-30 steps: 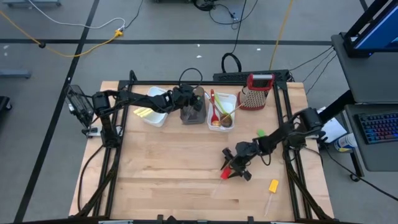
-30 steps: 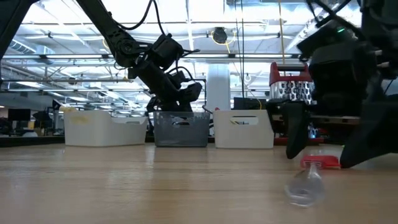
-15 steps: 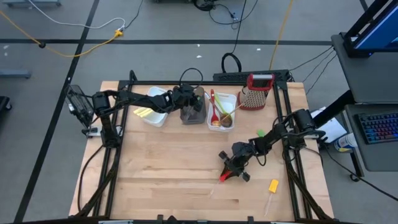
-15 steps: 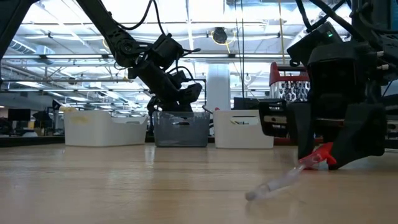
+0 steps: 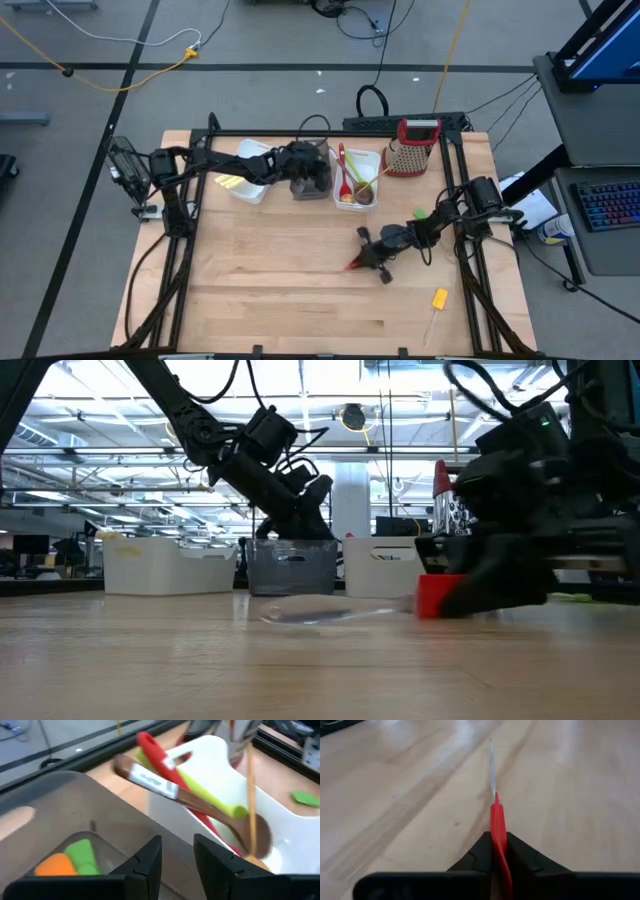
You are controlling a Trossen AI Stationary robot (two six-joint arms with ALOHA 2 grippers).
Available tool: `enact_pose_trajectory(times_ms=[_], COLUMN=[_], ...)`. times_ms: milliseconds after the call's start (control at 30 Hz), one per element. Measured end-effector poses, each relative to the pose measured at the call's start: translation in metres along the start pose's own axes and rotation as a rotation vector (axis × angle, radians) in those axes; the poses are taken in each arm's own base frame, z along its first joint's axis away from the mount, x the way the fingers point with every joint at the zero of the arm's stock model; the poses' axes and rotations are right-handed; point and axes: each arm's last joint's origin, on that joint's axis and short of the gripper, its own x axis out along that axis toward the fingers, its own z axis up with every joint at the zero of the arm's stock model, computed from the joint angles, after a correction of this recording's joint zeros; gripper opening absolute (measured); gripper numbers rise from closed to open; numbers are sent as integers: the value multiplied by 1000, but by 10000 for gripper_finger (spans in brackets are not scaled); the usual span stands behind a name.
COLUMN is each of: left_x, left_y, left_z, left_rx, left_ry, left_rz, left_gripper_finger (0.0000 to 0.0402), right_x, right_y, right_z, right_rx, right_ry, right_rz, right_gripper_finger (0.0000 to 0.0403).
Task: Pick & Place Kitchen Items
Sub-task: Put the red spatula into the black bin
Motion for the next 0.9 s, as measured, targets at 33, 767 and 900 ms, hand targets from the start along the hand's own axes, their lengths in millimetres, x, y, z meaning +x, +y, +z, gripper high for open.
enact_pose_trajectory(times_ms=[33, 767, 900], left_x=[-1, -44, -49], left_y=[-2, -91, -104], left_z=[0, -17, -23], left_rx=[2, 563, 590], left_ry=[3, 63, 63], left_rz=[-17, -604, -642], left_gripper_finger=[118, 118, 118], right_x=[0, -22, -28], right_y=[-1, -24, -35], right_z=[0, 45, 57], right_rx=[14, 153, 169], right_ry=[1, 86, 57], right_rz=[-26, -366, -399], right_gripper_finger=[27, 28, 31])
